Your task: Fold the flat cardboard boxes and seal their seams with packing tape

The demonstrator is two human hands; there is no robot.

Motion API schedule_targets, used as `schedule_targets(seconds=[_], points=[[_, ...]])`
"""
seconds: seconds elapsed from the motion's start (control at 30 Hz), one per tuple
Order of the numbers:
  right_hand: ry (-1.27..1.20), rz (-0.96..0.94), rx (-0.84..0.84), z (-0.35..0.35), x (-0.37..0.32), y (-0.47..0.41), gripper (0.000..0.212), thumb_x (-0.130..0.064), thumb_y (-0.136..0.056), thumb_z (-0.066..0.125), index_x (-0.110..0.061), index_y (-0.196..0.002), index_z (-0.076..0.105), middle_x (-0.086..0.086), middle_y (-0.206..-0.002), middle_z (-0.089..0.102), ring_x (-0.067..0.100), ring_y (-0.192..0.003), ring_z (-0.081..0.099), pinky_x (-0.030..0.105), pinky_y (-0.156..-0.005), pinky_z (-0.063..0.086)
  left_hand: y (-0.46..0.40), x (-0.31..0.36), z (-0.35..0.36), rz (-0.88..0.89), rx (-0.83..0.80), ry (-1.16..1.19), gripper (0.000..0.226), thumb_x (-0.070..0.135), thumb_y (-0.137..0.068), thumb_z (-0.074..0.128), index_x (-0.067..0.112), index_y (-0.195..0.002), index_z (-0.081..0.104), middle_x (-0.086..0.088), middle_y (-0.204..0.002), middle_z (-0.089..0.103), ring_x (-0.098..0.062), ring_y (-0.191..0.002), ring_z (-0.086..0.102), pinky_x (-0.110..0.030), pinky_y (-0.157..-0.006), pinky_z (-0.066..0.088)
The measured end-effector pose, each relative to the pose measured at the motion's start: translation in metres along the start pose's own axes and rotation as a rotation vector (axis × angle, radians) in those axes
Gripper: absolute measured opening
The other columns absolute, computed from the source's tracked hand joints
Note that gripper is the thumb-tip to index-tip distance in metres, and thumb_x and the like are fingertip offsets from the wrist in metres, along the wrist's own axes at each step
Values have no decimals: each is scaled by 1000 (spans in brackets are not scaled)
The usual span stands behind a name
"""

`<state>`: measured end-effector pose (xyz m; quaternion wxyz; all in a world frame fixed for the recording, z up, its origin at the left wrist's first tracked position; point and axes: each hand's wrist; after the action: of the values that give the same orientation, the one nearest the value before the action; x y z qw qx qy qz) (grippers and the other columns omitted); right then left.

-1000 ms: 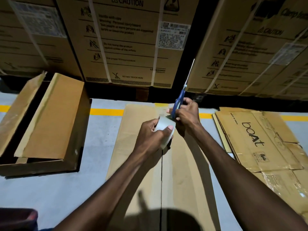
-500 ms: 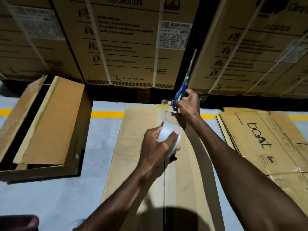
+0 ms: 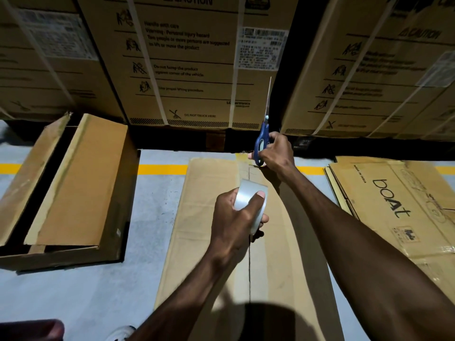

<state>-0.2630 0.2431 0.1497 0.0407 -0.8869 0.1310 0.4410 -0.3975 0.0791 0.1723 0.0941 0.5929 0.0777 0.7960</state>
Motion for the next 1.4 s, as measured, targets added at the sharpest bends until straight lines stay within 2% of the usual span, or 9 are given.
schedule_targets(seconds=[0.33,0.53,0.67,0.87,1.0,1.1,1.2,1.3,1.4], points=[[71,24,-26,0,8,-11,40,-5,-71,86,-20,-96,57,8,-92,72,28,-86,71,48,-81,59,-4,-3,2,-33,20,-13,18,35,-79,69,20,-72,63,-9,-59,57,-26,-54,54,-44,-60,47],[123,90,-119,0,-1,-17,29,-5,-68,85,-14,-82,61,4,-80,69,20,-72,64,32,-64,50,-5,-3,3,-47,23,-13,17,36,-78,69,22,-69,64,-11,-61,56,-25,-53,53,-44,-59,46],[326,192,-393,-2,-4,-30,12,0,-66,62,1,-76,68,19,-89,74,30,-74,68,43,-72,60,-1,-7,4,-54,-15,-60,24,38,-78,70,17,-70,61,-14,-60,53,-25,-48,55,-44,-57,46],[600,234,-613,-2,-14,-33,12,-14,-92,62,-5,-86,69,9,-95,69,26,-91,68,46,-92,58,-1,-9,0,-36,-73,-53,28,36,-80,70,12,-73,58,-15,-61,50,-25,-47,53,-42,-55,42],[661,171,-449,-2,6,-35,12,-8,-84,63,-2,-74,62,12,-78,65,26,-66,63,41,-73,59,-2,-8,-1,-43,-91,-30,26,35,-80,70,15,-71,58,-12,-63,49,-24,-47,54,-43,-56,40],[427,167,-262,-11,33,-40,10,-12,-69,74,-5,-75,70,9,-78,75,24,-66,65,38,-67,56,-1,-8,-1,-44,-91,-27,26,35,-81,70,14,-71,58,-14,-63,50,-23,-47,54,-45,-56,40],[41,137,-185,-27,39,-34,38,-12,-53,90,-13,-87,73,5,-87,78,22,-84,74,42,-79,60,0,-9,0,-54,-60,-12,25,35,-79,71,16,-69,58,-14,-63,50,-24,-47,54,-46,-56,40],[-229,39,-288,-39,25,-14,52,14,-72,79,-12,-114,63,6,-104,75,20,-91,72,34,-74,58,1,-9,1,-57,-58,-12,24,35,-80,71,19,-66,58,-14,-63,50,-23,-47,54,-46,-56,40],[-144,-37,-406,-40,12,3,49,13,-77,77,-9,-119,61,9,-99,76,18,-90,73,33,-75,61,1,-9,0,-60,-60,-23,23,35,-80,71,21,-66,60,-12,-64,51,-23,-48,54,-47,-55,41]])
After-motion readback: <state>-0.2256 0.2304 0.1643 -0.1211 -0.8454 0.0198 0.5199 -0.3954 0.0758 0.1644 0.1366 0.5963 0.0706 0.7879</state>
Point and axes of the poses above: each hand's wrist, its own y-axis away from the middle knuckle, its own z-axis out of the palm, x = y × z
